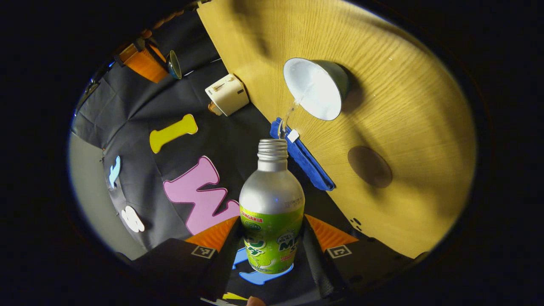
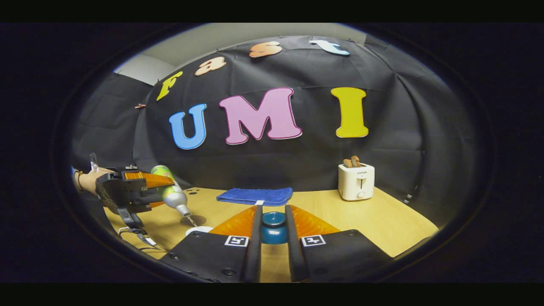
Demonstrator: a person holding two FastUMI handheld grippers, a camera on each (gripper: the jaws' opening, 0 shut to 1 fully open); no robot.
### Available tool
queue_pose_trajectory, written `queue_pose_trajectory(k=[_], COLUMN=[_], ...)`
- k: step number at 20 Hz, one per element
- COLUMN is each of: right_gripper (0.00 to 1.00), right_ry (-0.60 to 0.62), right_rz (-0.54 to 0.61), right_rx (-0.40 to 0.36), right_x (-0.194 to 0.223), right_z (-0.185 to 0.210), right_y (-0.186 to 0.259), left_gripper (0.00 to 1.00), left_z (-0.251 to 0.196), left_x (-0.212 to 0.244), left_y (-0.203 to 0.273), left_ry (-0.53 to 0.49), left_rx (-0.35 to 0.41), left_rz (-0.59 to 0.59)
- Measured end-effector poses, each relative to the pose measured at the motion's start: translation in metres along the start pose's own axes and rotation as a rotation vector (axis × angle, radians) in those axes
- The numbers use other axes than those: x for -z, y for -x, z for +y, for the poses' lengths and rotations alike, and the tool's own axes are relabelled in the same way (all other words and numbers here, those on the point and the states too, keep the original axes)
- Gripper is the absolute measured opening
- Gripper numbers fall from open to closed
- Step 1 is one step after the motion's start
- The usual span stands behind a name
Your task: Open the teacup lid with one hand, grasp the water bottle and pour water into the teacup with the other hand; after pouring, place the water bottle on the coaster and then close the teacup lid.
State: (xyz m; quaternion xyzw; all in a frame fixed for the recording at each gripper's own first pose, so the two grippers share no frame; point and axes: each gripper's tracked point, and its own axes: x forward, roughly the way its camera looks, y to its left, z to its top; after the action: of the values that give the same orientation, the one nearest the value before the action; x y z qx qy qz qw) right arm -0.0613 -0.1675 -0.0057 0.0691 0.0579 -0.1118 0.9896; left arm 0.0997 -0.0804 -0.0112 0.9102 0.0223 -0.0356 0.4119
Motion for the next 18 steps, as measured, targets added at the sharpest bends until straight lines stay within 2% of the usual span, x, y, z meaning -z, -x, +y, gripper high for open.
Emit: queue_pose_trajectory(k=[10,11,12,13,14,15,16,17,18], right_gripper=[0.30,0.35,0.35,0.30,0.35,0.30,0.35,0.30,0.30], right_ry=[-0.003,-0.004,-0.008,-0.013,-0.016,-0.014,-0.012,-0.012,-0.012], right_rz=[-0.005,-0.005,-0.004,-0.004,-0.006,-0.008,-0.007,-0.007,-0.007], right_rx=[-0.006,-0.007,-0.012,-0.017,-0.018,-0.017,-0.017,-0.017,-0.018], right_x=[-0.002,-0.001,-0.002,-0.002,-0.003,-0.003,-0.002,-0.003,-0.004], right_z=[0.002,0.002,0.002,0.003,0.004,0.004,0.003,0.003,0.004], right_y=[0.001,0.001,0.002,0.002,0.001,0.002,0.002,0.002,0.002], left_gripper=[0.80,0.80,0.80,0.80,0.80,0.80,0.80,0.80,0.80], left_z=[0.023,0.023,0.024,0.026,0.026,0.029,0.029,0.030,0.031], left_x=[0.003,0.003,0.001,0.001,-0.001,-0.002,-0.004,-0.005,-0.006], left_y=[-0.006,-0.006,-0.004,-0.006,-0.004,-0.006,-0.005,-0.005,-0.006], left_ry=[-0.153,-0.161,-0.170,-0.179,-0.183,-0.183,-0.183,-0.184,-0.185], left_rx=[-0.056,-0.060,-0.061,-0.063,-0.066,-0.069,-0.073,-0.077,-0.079], left_rz=[-0.034,-0.038,-0.039,-0.041,-0.043,-0.046,-0.050,-0.053,-0.055])
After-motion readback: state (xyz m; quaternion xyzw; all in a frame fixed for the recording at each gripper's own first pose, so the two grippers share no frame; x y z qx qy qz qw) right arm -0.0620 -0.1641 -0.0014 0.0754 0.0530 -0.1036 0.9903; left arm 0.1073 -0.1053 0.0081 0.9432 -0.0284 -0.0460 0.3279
